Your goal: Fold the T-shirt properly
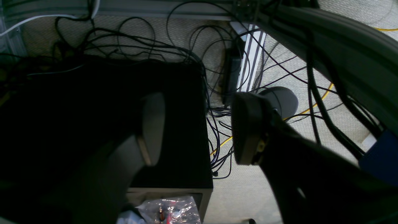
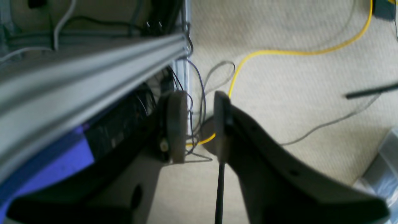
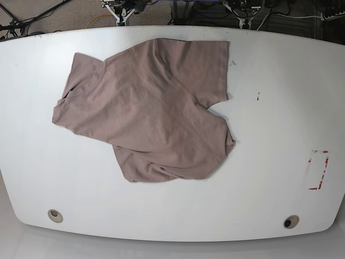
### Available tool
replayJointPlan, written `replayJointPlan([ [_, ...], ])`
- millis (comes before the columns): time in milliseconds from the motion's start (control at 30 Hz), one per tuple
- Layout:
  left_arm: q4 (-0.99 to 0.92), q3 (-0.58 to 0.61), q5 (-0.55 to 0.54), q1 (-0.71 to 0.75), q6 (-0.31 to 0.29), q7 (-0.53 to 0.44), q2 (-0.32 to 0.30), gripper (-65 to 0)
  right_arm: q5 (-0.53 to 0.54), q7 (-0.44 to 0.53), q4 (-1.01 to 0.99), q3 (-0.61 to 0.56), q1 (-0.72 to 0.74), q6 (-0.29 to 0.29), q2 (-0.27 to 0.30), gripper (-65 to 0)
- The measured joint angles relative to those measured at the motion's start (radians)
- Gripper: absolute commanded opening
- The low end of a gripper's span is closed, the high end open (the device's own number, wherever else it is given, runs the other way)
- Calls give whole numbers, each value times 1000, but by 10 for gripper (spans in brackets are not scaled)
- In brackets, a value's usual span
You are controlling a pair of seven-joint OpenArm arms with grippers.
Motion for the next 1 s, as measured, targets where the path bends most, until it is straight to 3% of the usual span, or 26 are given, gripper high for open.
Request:
replayJointPlan([
  [467,36,-3,-4,48,-1,-21,5,-339,0,0,1,0,-10,-1,2,-514],
  [533,73,-3,-5,78,-1,-57,8,-339,1,1,8,0,-21,-1,2,-514],
  [800,240,-5,-7,207,-1,-51,27,-342,0,-4,177,1,-151,-1,-4,-514],
  [1000,483,-5,-6,359,-5,-48,34,-342,5,-2,308,0,-256,1,-18,-514],
])
